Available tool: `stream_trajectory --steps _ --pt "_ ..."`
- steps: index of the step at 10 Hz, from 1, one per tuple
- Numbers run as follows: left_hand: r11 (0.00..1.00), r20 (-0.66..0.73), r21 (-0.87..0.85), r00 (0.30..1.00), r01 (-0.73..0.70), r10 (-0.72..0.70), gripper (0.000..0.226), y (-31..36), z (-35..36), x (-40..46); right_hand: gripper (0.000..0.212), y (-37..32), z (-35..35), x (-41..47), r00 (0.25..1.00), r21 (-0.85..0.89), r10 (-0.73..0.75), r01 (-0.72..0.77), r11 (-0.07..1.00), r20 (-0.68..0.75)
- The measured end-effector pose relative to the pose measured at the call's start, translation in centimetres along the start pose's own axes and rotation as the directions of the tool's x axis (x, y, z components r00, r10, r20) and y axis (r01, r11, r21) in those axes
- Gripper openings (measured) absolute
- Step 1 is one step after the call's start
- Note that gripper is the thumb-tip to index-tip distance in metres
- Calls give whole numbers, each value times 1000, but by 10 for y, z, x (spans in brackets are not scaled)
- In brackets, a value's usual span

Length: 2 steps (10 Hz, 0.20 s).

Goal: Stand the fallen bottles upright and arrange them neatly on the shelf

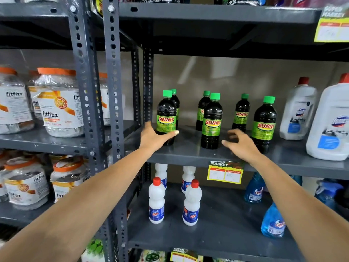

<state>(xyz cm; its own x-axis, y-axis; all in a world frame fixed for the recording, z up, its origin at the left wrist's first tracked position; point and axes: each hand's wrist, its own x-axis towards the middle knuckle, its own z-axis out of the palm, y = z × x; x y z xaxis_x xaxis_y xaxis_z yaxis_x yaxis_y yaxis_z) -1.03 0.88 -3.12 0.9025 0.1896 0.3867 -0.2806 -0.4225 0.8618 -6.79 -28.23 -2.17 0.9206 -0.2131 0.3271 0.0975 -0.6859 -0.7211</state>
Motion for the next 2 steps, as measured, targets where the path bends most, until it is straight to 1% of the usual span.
stream_trajectory --steps 1,2 --pt "966 -245 29 935 -258 257 99 3 7 -16 49 -10 -16 -17 966 130 -130 162 978 -222" --pt "829 -337 280 759 -485 557 67 32 16 -21 44 -37 -42 -42 877 374 -230 399 837 -421"
